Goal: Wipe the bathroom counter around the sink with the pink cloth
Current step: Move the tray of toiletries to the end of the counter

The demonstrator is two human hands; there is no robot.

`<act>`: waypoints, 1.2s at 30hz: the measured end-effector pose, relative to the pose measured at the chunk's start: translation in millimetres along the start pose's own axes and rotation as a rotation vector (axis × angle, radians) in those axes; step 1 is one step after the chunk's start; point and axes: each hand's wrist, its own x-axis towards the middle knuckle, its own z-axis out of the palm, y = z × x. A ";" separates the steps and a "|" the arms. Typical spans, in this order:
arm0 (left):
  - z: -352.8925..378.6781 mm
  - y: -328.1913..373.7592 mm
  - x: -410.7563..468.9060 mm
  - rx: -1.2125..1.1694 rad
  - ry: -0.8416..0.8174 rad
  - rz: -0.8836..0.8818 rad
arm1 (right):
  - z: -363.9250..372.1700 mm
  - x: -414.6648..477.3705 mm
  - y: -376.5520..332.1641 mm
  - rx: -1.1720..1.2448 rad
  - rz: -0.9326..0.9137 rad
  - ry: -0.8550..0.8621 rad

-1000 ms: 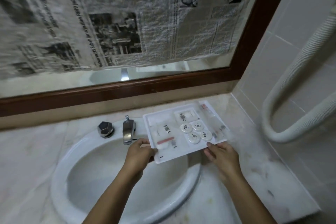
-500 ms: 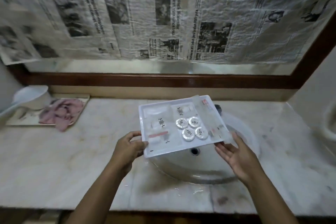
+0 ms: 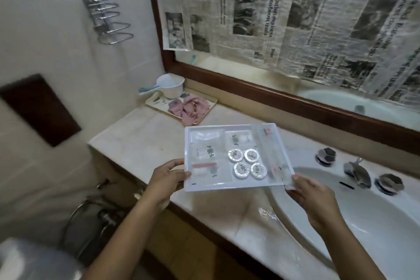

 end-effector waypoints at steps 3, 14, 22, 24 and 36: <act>-30.5 -7.2 1.1 -0.048 0.103 0.001 | 34.0 11.9 8.3 -0.050 -0.003 -0.107; -126.3 -50.8 30.2 -0.175 0.419 -0.077 | 176.5 57.2 44.0 -0.254 0.016 -0.282; -217.5 -46.0 111.3 -0.223 0.520 -0.191 | 335.2 121.8 76.6 -0.617 -0.049 -0.277; -240.9 -47.7 136.8 -0.226 0.537 -0.218 | 376.5 137.5 84.0 -0.656 -0.041 -0.285; -300.4 -53.4 234.5 -0.126 0.631 -0.323 | 527.3 202.1 122.7 -0.725 0.012 -0.263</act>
